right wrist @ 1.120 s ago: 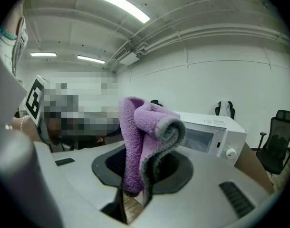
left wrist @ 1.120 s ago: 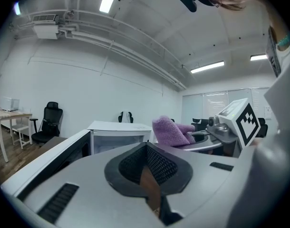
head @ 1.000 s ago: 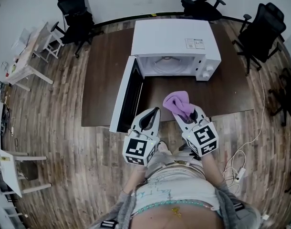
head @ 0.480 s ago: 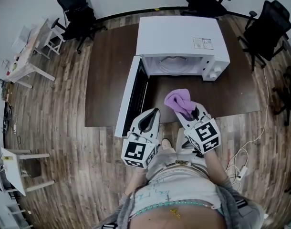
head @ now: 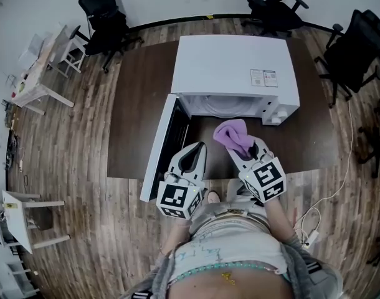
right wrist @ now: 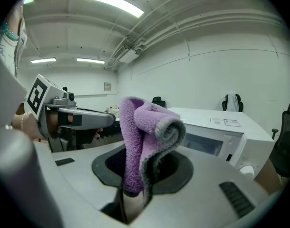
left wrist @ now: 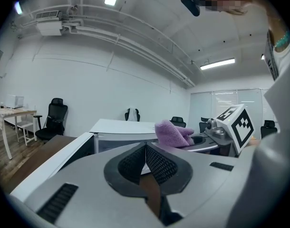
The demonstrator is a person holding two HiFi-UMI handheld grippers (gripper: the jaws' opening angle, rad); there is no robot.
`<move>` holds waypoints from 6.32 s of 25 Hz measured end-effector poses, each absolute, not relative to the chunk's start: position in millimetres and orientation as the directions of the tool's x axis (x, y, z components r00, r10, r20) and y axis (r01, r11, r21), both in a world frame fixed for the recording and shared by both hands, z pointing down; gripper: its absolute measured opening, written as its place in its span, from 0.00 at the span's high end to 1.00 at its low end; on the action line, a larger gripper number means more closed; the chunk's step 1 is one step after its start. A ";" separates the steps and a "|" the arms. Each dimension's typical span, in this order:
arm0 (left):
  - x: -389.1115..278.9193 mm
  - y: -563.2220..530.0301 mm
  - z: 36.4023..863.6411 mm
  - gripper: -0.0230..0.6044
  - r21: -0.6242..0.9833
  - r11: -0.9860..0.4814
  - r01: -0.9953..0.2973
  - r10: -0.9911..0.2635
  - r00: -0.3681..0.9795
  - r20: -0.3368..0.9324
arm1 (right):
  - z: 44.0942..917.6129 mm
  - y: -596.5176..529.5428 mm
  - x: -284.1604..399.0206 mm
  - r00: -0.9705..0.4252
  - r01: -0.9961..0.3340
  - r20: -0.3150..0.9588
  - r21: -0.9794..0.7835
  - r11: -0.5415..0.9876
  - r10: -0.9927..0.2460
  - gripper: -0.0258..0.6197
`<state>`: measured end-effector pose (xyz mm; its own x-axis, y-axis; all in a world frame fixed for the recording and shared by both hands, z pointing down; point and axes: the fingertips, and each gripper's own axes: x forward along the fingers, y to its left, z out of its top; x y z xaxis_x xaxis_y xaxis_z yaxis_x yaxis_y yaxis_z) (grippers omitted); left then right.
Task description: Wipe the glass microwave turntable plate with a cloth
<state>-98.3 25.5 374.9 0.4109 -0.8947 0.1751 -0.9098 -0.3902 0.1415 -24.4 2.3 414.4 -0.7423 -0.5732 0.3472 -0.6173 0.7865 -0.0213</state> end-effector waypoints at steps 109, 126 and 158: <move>-89.1 -143.0 517.8 0.94 0.245 -0.383 -0.891 -0.771 0.454 0.446 | 437.5 -126.1 29.0 -0.593 -0.763 0.435 -0.035 0.645 -0.678 0.79; -105.6 -141.7 587.4 0.73 0.560 -0.065 -0.826 -0.738 0.417 0.530 | 441.9 -129.0 28.5 -0.598 -0.763 0.430 -0.047 0.645 -0.676 0.79; -97.2 -165.8 634.5 0.64 0.822 0.392 -0.414 -0.709 0.434 0.556 | 444.8 -135.6 28.2 -0.619 -0.750 0.428 -0.070 0.658 -0.659 0.79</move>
<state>-97.2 -165.8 634.5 0.4336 -0.7091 0.5560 -0.4136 0.3915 0.8219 28.2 -135.6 444.8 -0.6187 -0.6590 0.4277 -0.7495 0.6583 -0.0699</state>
